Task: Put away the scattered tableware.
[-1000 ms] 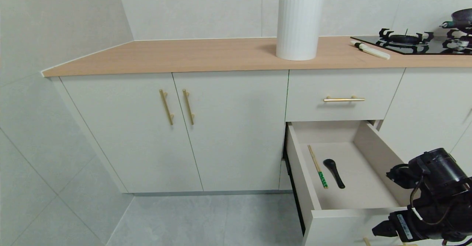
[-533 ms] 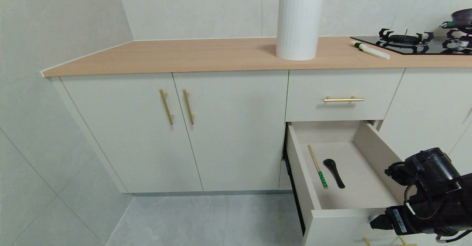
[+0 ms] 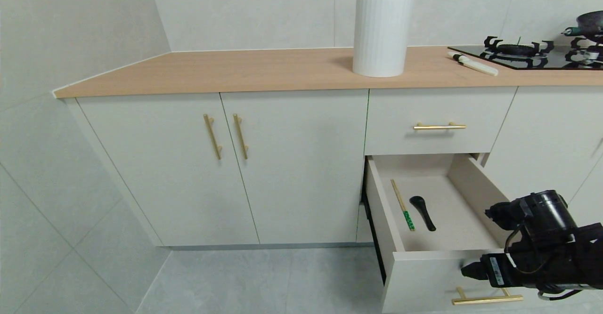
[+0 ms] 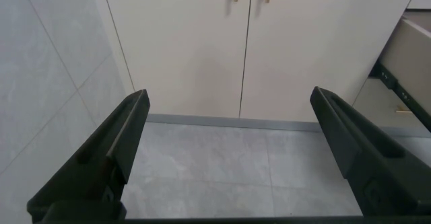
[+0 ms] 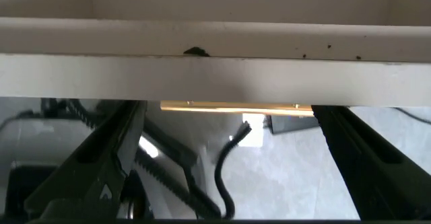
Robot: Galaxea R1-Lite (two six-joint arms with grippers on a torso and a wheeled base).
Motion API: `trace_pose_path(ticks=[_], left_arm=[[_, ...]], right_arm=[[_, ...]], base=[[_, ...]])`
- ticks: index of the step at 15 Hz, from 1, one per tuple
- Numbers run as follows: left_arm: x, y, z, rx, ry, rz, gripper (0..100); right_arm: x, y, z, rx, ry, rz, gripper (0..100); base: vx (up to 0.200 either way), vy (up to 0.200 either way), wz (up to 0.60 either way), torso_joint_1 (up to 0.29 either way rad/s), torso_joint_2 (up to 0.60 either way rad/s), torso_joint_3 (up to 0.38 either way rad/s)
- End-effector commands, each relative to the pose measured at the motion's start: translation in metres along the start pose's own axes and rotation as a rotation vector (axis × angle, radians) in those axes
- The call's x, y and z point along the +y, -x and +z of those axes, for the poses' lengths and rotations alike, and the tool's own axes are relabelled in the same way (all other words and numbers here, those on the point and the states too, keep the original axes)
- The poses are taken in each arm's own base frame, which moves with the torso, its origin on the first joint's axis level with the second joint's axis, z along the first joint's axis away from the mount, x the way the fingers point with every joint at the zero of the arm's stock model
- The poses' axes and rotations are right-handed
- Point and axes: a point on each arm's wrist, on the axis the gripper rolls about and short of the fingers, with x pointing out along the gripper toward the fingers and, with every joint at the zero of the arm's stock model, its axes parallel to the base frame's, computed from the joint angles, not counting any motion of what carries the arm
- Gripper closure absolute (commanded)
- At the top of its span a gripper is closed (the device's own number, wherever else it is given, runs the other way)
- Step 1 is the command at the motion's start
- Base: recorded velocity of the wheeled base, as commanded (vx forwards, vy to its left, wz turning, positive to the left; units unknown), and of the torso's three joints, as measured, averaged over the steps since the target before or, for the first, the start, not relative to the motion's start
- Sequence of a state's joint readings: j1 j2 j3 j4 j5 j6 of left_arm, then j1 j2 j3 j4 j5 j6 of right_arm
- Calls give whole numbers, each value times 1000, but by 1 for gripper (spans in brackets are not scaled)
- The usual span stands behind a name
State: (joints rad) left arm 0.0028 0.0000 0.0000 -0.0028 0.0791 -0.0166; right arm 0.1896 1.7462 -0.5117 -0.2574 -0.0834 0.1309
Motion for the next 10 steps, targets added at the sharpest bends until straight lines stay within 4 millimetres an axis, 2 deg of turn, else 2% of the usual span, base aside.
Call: trace_pose_path(ticks=[1, 6, 10], left_arm=[[0, 0, 0, 0, 0, 1, 0], [0, 0, 0, 0, 0, 1, 0], [0, 0, 0, 0, 0, 1, 0]], right_arm=[[1, -4, 1, -3, 1, 3, 0], [3, -25, 36, -108, -4, 7, 0], [5, -59, 74, -153, -19, 9, 0]], base=[[0, 0, 0, 0, 0, 0], [0, 0, 0, 0, 0, 0], [0, 0, 0, 0, 0, 0]])
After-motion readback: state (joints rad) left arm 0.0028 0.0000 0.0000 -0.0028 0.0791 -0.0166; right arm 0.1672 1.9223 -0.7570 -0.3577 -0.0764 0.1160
